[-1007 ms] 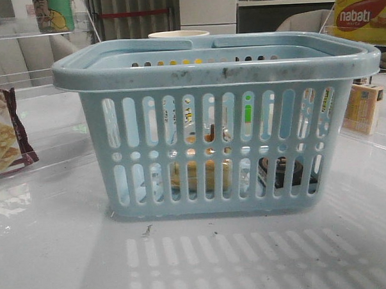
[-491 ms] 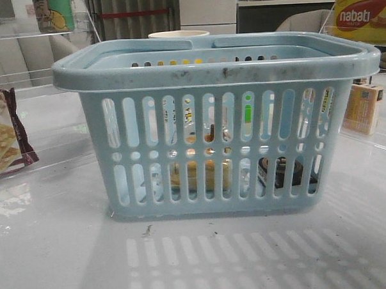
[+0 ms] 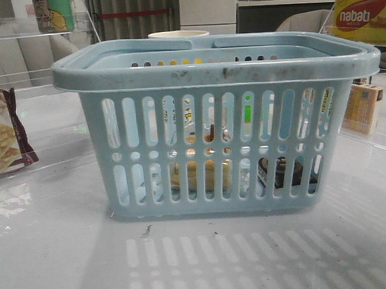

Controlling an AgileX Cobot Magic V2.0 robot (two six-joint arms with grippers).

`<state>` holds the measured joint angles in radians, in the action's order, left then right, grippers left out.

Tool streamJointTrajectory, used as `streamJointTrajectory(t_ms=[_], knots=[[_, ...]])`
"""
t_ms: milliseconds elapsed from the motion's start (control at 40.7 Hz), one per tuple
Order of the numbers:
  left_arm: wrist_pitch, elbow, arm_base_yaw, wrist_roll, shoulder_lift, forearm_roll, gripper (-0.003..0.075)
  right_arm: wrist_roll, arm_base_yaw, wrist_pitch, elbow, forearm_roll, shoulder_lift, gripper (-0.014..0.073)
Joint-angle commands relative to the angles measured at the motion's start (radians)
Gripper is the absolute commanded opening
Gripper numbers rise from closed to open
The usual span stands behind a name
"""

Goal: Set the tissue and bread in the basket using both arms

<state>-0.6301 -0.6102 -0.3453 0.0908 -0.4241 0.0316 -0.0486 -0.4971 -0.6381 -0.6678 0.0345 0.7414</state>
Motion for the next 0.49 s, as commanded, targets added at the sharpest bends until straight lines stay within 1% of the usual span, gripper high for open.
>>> streamJointTrajectory(t_ms=[0,25,98,221,319,467], knots=[[0.234,0.086,0.092,-0.007,0.09,0.0,0.009,-0.006,0.006,0.06,-0.026,0.012,-0.003,0.0027],[0.287,0.136,0.119,-0.007,0.121,0.0,0.009,-0.006,0.006,0.06,-0.026,0.012,-0.003,0.0027],[0.378,0.238,0.182,-0.007,0.194,0.0,0.0091,-0.006,0.006,0.06,-0.026,0.012,-0.003,0.0027],[0.476,0.395,0.26,-0.007,0.316,0.023,0.0091,-0.006,0.006,0.06,-0.026,0.012,-0.003,0.0027],[0.526,0.481,0.277,-0.007,0.388,0.023,0.0091,-0.006,0.006,0.06,-0.026,0.012,-0.003,0.0027],[0.63,0.581,0.277,-0.007,0.436,0.023,0.0091,-0.006,0.006,0.06,-0.026,0.012,-0.003,0.0027]])
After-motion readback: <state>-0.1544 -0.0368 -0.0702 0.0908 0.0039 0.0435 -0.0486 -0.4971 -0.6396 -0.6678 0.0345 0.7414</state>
